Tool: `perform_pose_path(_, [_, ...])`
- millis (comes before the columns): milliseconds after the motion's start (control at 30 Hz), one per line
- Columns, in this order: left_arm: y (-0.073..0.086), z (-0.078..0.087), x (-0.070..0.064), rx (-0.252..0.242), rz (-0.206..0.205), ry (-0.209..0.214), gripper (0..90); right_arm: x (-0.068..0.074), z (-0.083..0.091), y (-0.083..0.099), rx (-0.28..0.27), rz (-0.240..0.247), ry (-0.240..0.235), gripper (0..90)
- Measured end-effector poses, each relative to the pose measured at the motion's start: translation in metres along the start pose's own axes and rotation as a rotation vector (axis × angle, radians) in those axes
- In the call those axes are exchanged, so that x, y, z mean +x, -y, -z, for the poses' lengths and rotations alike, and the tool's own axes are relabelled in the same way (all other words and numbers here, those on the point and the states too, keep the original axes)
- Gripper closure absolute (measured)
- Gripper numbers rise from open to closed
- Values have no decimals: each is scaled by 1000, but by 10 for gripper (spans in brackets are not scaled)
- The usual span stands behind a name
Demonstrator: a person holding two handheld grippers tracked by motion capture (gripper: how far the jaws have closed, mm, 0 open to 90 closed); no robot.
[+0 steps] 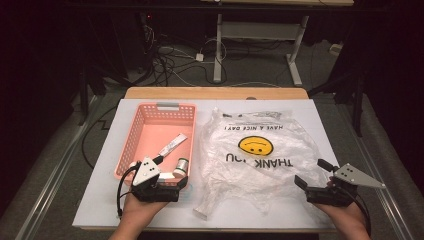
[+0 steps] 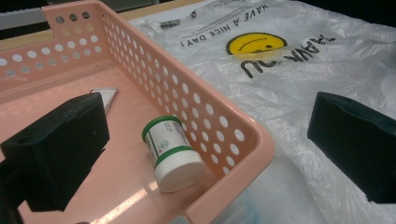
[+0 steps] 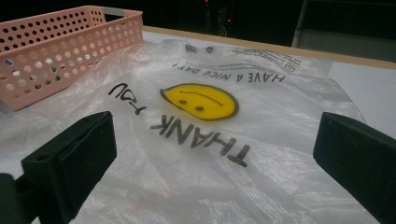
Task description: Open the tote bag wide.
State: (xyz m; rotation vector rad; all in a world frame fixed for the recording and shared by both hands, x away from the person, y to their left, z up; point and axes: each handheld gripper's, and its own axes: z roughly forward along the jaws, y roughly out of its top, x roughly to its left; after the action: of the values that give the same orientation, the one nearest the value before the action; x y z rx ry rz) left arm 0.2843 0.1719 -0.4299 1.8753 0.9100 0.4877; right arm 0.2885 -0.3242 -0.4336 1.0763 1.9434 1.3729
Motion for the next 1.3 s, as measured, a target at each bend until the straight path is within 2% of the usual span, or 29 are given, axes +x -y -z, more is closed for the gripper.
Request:
perform_pose_path(200, [1, 0, -2, 9, -10, 2, 0, 0, 1, 0, -3, -6, 0, 4])
perform_pose_path(567, [0, 1, -1, 11, 4, 5, 0, -5, 1, 0, 3, -5, 3, 24])
perform_pose_path(733, [0, 1, 0, 19, 4, 4, 0, -11, 2, 0, 31, -11, 32, 48])
perform_pose_path(867, [0, 2, 0, 28, 4, 3, 0, -20, 3, 3, 64, 9, 75, 66])
perform_pose_path(1300, [0, 1, 0, 33, 8, 4, 0, -52, 8, 13, 131, -54, 158, 147])
